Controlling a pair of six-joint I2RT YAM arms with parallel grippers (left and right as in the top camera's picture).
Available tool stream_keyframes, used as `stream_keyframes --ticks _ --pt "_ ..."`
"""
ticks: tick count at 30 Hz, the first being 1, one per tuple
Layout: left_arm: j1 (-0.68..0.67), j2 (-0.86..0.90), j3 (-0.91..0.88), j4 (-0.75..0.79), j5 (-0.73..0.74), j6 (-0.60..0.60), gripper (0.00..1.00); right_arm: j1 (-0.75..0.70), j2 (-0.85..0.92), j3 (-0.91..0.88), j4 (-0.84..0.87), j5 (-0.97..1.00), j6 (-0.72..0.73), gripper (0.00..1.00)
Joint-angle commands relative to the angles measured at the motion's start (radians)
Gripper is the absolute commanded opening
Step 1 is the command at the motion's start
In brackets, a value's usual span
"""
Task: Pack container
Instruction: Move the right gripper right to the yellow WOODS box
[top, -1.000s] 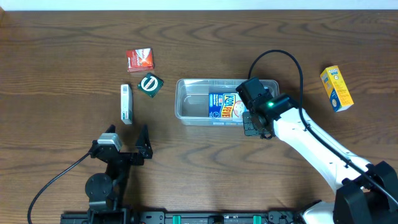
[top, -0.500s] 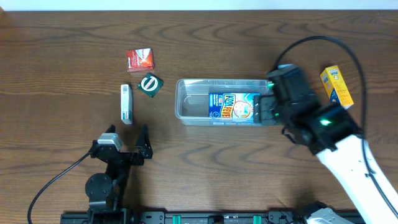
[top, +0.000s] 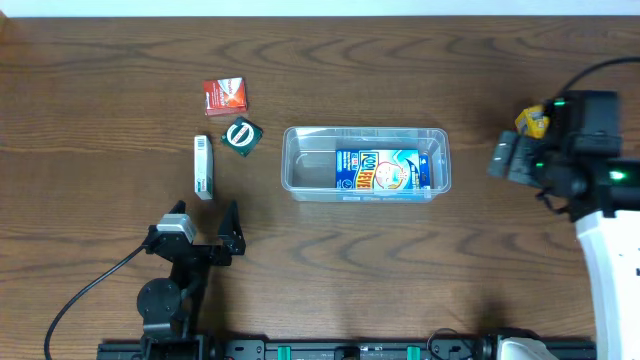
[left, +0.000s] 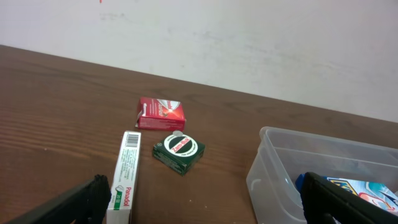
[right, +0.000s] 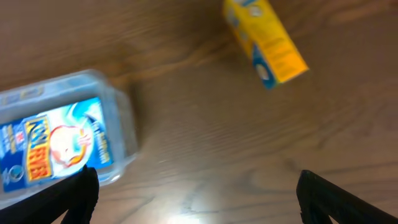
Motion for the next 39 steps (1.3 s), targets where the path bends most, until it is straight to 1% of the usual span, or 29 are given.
stream_keyframes --ticks 1,6,9,14,18,21,24,26,33,39 --pt "0.005 -0.002 -0.019 -0.032 0.006 0.010 0.98 -0.095 0.013 0.005 0.009 -0.055 -0.061 0.99" --pt "0.004 -0.002 -0.019 -0.032 0.006 0.010 0.98 -0.203 0.068 0.005 0.041 -0.072 -0.079 0.99" --pt "0.005 -0.002 -0.019 -0.032 0.006 0.010 0.98 -0.237 0.115 0.005 0.076 -0.103 -0.079 0.99" --pt "0.005 -0.002 -0.019 -0.032 0.006 0.010 0.98 -0.249 0.211 0.005 0.154 -0.125 -0.072 0.99" --pt "0.005 -0.002 -0.019 -0.032 0.006 0.010 0.98 -0.250 0.276 0.013 0.244 -0.124 -0.125 0.99" --pt "0.004 -0.002 -0.019 -0.032 0.006 0.010 0.98 -0.254 0.301 0.037 0.318 -0.106 -0.151 0.99" --pt "0.005 -0.002 -0.019 -0.032 0.006 0.010 0.98 -0.263 0.316 0.065 0.352 -0.098 -0.152 0.99" --pt "0.005 -0.002 -0.019 -0.032 0.006 0.010 0.98 -0.274 0.339 0.094 0.360 -0.099 -0.168 0.99" --pt "0.004 -0.002 -0.019 -0.032 0.006 0.010 0.98 -0.301 0.487 0.190 0.308 -0.116 -0.316 0.99" --pt "0.005 -0.002 -0.019 -0.032 0.006 0.010 0.98 -0.301 0.588 0.198 0.310 -0.182 -0.422 0.99"
